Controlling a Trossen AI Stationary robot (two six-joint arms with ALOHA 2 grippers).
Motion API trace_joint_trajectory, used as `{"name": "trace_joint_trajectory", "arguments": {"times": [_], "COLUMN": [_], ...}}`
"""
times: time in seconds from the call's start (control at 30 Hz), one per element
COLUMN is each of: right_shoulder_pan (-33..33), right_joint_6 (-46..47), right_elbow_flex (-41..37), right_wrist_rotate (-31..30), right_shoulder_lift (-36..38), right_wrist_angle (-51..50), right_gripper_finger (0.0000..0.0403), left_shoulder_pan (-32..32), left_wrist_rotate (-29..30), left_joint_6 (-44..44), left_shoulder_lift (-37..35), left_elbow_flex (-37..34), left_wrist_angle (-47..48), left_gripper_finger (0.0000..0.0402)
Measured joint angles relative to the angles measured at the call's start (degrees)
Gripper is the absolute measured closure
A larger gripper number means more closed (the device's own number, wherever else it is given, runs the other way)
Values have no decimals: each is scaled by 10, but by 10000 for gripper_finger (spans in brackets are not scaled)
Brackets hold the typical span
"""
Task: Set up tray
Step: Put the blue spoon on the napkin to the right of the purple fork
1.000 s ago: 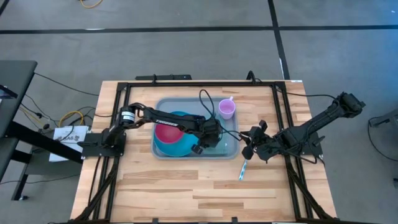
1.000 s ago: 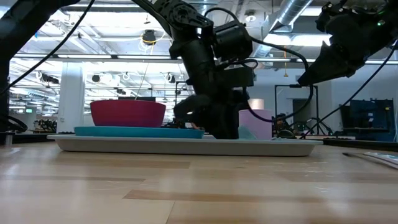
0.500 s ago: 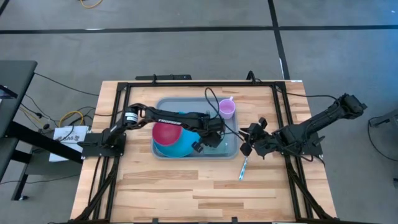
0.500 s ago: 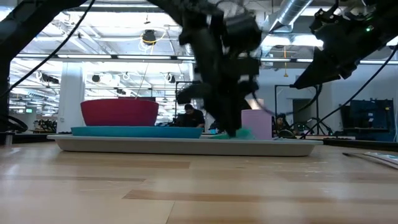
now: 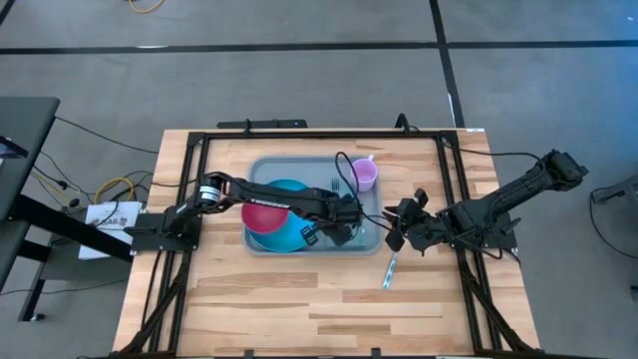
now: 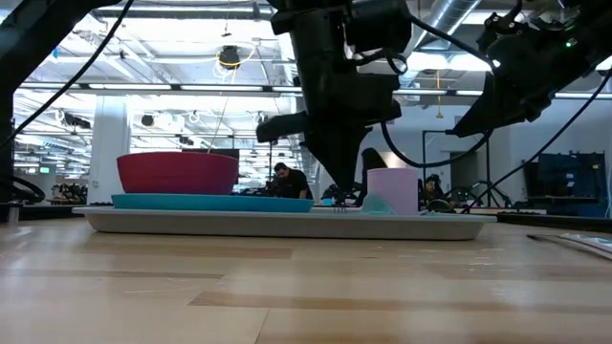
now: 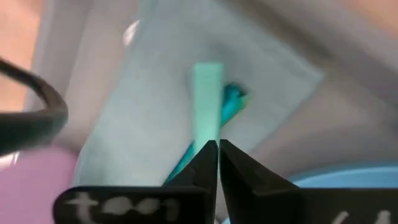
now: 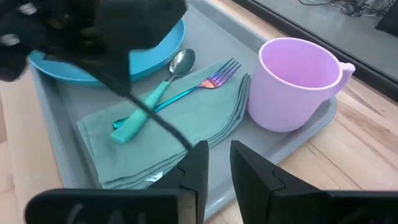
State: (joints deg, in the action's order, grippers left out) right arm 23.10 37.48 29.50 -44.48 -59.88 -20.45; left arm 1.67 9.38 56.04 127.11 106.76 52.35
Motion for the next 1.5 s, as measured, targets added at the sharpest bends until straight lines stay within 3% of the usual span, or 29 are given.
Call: {"name": "trace_joint_trajectory", "arguments": {"times": [0.37, 0.63, 0.8, 0.87, 1.07, 1.2, 1.33, 1.5], "right_shoulder_pan": [0, 1, 17, 40, 110, 129, 112, 66], "right_joint_6": [0, -5, -45, -56, -95, -82, -78, -138], "right_elbow_flex": [0, 0, 14, 14, 13, 13, 13, 26], "right_wrist_rotate": [5, 8, 9, 9, -14, -4, -19, -18], "right_shoulder_lift": [0, 0, 0, -6, -40, -96, -175, -265], "right_wrist_angle": [44, 76, 129, 147, 206, 240, 332, 433], "right_gripper_finger": [341, 341, 341, 341, 341, 341, 341, 341], "left_shoulder_pan": [5, 1, -19, -33, -73, -82, -71, -46], "left_wrist_rotate": [32, 154, 178, 205, 201, 213, 282, 373], "left_joint_6": [-232, -379, -485, -521, -556, -608, -714, -813], "left_shoulder_lift": [0, -14, -16, -25, -127, -237, -364, -502], "left_elbow_flex": [4, 104, 148, 145, 80, -1, -109, -251], "left_wrist_angle": [3, 218, 374, 380, 374, 376, 364, 300], "left_gripper_finger": [352, 327, 324, 324, 324, 324, 324, 325]}}
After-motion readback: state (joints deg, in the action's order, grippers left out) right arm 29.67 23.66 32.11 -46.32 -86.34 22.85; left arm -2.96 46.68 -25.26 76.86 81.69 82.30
